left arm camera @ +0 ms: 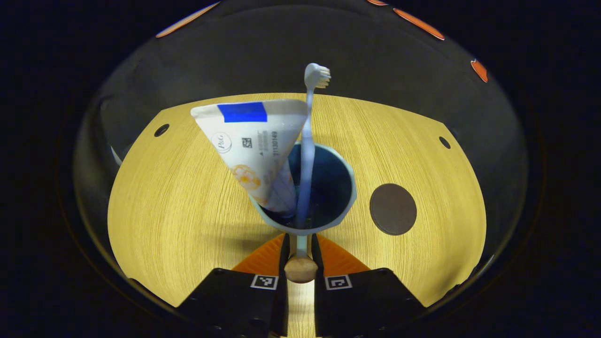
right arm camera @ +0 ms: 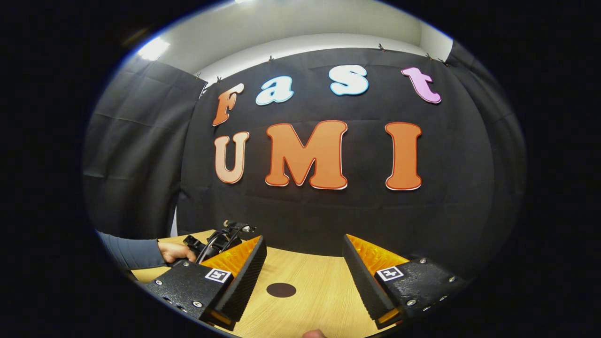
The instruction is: Put the toothbrush and toothpaste on the desktop into the cup, then pick up the cup and place it on the coaster on the desktop.
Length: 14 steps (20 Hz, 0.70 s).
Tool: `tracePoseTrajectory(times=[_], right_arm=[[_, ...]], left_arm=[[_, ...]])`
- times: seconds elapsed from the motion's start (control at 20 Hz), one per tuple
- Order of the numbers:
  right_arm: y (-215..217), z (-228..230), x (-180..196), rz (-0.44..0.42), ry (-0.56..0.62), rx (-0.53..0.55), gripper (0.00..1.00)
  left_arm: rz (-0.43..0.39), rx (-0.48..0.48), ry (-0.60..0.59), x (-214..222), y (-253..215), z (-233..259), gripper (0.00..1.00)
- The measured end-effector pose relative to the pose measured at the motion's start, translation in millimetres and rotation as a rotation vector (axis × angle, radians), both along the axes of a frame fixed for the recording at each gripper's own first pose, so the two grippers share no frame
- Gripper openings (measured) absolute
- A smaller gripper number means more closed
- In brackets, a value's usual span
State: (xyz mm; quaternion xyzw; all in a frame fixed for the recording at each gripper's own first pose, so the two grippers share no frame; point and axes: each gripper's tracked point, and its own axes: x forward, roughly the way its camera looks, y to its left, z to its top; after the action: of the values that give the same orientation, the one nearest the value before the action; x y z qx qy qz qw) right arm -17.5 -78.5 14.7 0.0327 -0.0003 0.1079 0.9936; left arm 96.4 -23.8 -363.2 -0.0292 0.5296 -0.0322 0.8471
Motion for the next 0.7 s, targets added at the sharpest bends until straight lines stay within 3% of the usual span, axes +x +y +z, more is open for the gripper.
tracePoseTrajectory(times=[0.25,0.7], right_arm=[[-2.3,-4.5,-2.0,0.010,0.025,0.069,0.97],[-23.7,-19.4,-11.6,-0.032,0.047,0.096,0.97]], left_arm=[[-0.016,-0.011,-0.058,4.1,0.7,3.7,0.22],[-0.140,-0.028,-0.102,6.9,-8.4,5.6,0.21]])
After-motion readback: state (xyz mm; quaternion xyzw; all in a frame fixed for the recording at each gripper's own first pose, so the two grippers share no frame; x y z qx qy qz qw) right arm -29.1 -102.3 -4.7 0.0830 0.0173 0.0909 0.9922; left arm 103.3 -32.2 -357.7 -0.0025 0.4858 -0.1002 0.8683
